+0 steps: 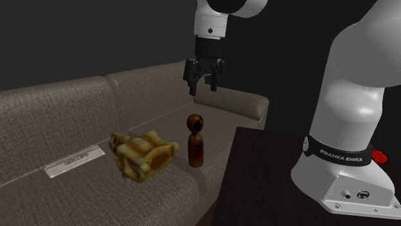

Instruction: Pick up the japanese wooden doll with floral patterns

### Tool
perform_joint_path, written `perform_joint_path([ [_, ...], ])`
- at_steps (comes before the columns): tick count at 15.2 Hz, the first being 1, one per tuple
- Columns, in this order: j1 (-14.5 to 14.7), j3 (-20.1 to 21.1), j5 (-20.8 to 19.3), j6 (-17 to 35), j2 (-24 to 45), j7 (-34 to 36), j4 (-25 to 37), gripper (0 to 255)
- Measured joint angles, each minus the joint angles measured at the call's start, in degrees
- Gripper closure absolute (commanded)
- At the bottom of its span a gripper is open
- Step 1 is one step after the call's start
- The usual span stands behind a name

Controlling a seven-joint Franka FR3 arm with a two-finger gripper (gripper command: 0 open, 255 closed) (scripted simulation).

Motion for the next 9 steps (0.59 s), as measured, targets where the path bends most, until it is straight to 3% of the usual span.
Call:
perform_joint_path([
  [5,-0.7,-3.2,3.3,16.0,12.1,-0.5,-0.4,0],
  [7,0.3,-5.5,7.0,22.7,18.2,-2.7,0.4,0],
  [9,2.5,-7.9,13.7,28.0,23.7,-7.0,1.7,0],
])
